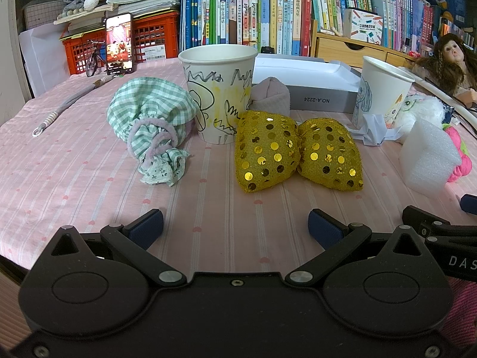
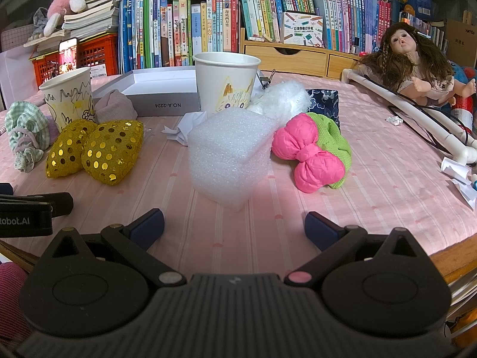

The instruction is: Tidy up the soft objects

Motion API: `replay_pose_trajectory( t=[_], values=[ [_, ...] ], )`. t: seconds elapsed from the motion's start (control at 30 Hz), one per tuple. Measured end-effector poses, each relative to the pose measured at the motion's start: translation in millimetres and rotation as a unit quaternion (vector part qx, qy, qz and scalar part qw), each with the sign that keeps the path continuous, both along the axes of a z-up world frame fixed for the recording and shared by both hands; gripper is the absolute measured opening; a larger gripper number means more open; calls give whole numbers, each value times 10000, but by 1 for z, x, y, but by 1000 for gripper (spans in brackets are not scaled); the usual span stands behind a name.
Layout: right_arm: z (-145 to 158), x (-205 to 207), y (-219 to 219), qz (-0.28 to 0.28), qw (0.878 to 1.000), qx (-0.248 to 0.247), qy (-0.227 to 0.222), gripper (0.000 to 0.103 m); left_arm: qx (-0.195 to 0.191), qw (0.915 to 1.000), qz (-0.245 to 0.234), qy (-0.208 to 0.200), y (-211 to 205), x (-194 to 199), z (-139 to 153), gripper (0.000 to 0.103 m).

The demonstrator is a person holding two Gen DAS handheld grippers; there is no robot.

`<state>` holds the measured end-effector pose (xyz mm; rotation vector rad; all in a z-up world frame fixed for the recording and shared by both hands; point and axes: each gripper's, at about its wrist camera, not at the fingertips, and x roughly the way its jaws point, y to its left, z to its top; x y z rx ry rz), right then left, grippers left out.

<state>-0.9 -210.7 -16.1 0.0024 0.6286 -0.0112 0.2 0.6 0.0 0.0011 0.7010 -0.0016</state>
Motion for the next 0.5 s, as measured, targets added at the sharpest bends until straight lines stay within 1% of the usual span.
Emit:
replay_pose_trajectory(
  t=[0.3,0.5],
  values=[
    [-2,-2,1,-3,10000,12,-23,103,5,10000,-37,-59,0,-1,1,103],
    [2,2,0,-16,10000,30,92,103,-9,10000,-46,-40,0,1,0,103]
  ],
)
